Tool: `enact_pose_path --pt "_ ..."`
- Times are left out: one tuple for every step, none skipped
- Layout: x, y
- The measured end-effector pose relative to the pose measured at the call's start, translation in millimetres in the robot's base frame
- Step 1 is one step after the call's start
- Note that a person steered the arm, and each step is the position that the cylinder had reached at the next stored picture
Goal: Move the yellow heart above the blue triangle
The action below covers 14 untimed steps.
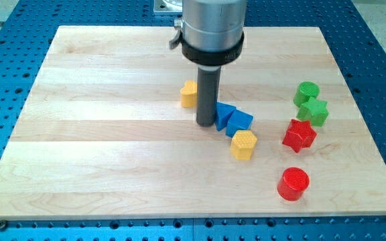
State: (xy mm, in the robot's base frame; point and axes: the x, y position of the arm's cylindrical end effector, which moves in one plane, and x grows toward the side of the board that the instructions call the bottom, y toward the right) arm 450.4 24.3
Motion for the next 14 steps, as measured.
enact_pose_path --pt "-12 -14" --pt "-11 -58" --pt "-10 -82" --pt "-46 -51" --pt "-68 -26" --pt "-68 -26" --pt "-79 -34" --pt "-99 -29" --pt "-93 -20" --pt "-93 3" --pt "-86 3" --pt "-60 16" --pt "-57 16" --pt "-59 34"
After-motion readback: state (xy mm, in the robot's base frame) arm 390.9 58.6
